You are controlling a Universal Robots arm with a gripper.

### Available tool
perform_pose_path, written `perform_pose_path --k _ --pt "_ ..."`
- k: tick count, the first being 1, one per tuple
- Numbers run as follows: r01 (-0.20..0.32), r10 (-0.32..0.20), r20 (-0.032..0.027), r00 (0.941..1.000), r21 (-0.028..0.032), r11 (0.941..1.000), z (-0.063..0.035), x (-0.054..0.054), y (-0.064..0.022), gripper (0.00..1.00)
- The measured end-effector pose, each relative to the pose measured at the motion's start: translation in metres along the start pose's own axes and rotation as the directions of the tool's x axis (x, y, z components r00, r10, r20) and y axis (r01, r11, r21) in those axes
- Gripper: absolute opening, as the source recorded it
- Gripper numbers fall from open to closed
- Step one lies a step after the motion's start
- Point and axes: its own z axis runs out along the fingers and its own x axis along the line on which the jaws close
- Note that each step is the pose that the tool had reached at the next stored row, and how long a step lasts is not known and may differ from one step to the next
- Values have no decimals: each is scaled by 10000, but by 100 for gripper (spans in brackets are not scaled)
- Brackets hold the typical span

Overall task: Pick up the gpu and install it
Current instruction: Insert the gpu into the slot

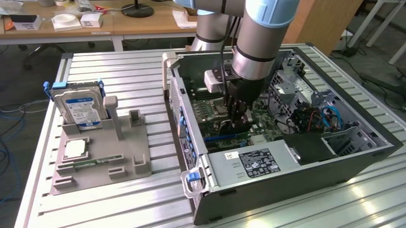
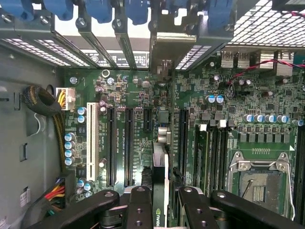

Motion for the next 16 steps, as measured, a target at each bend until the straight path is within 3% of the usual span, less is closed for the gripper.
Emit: perform_pose_path --k 16 --pt "0 0 0 10000 20 10000 6 -9 34 26"
